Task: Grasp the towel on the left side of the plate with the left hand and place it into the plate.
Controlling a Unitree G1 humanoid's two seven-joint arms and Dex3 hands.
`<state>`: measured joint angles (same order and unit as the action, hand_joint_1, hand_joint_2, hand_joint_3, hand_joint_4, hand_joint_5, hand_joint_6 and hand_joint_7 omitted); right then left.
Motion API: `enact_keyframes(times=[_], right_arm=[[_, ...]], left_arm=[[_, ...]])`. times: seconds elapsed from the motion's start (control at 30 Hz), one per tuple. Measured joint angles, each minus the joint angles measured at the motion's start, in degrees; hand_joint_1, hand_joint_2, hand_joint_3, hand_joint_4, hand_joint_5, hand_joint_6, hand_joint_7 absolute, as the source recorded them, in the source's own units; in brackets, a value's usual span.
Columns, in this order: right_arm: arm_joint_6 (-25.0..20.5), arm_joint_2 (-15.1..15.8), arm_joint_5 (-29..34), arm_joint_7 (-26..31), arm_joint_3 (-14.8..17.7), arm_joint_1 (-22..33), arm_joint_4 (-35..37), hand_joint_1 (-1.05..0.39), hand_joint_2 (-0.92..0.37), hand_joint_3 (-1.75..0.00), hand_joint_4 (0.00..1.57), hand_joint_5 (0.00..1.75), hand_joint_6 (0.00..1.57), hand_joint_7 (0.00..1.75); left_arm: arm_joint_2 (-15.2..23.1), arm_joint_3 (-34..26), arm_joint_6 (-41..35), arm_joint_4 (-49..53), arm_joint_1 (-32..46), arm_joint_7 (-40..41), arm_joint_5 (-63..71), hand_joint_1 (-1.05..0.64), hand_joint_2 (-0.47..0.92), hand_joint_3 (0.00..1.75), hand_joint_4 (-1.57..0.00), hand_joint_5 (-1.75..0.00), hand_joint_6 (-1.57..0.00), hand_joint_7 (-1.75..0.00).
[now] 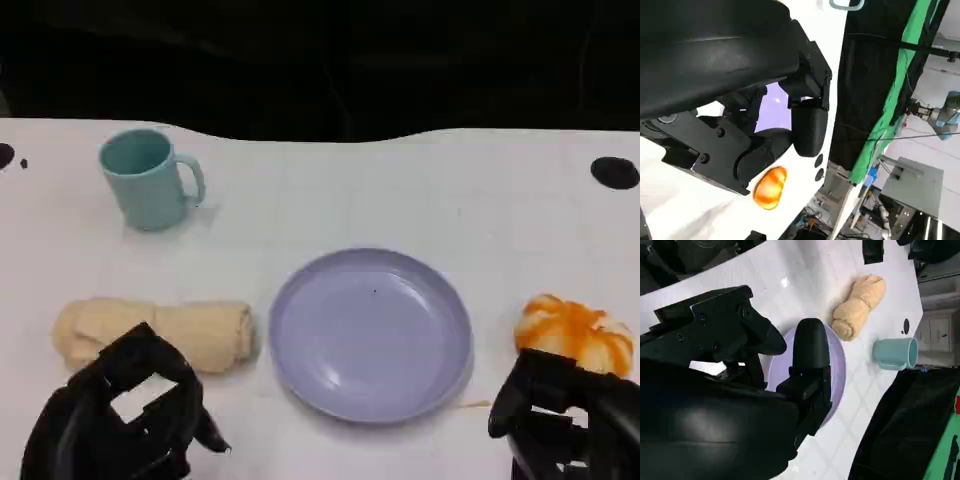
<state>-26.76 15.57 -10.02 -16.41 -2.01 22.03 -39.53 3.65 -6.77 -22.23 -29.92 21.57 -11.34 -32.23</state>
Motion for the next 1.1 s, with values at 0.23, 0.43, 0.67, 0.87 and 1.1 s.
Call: enact_keyframes(times=[0.23, 0.43, 0.67, 0.87, 1.1], right_arm=[[0.0, 0.0, 0.0, -0.07, 0.0, -0.04, 0.0, -0.03, -0.72, -1.0, 0.69, 1.75, 0.54, 1.62], [0.01, 0.0, 0.08, -0.09, 0.0, -0.04, 0.01, -0.03, -0.72, -1.0, 0.69, 1.75, 0.54, 1.62], [0.0, 0.0, 0.14, -0.08, -0.01, -0.04, 0.01, -0.02, -0.73, -1.0, 0.68, 1.75, 0.53, 1.62], [0.0, 0.0, 0.14, -0.08, -0.03, -0.1, 0.01, -0.02, -0.73, -1.0, 0.68, 1.75, 0.53, 1.62], [-0.03, 0.0, 0.18, -0.04, -0.08, -0.14, 0.0, -0.02, -0.73, -1.0, 0.68, 1.75, 0.53, 1.62]], left_arm=[[0.01, 0.01, 0.0, 0.02, -0.04, 0.0, 0.03, -0.2, 0.59, 1.1, -0.77, -1.75, -0.67, -1.59], [0.01, 0.03, 0.01, 0.02, -0.04, 0.0, 0.08, -0.2, 0.59, 1.1, -0.77, -1.75, -0.67, -1.59], [0.07, 0.05, 0.01, 0.02, -0.04, 0.0, 0.14, -0.21, 0.59, 1.1, -0.77, -1.75, -0.67, -1.59], [0.16, 0.02, 0.02, 0.02, -0.05, 0.0, 0.16, -0.19, 0.6, 1.09, -0.72, -1.74, -0.65, -1.55], [0.12, -0.01, 1.18, 0.04, -0.18, 0.05, 2.06, -0.22, 0.57, 0.93, -0.62, -1.37, -0.73, -0.91]])
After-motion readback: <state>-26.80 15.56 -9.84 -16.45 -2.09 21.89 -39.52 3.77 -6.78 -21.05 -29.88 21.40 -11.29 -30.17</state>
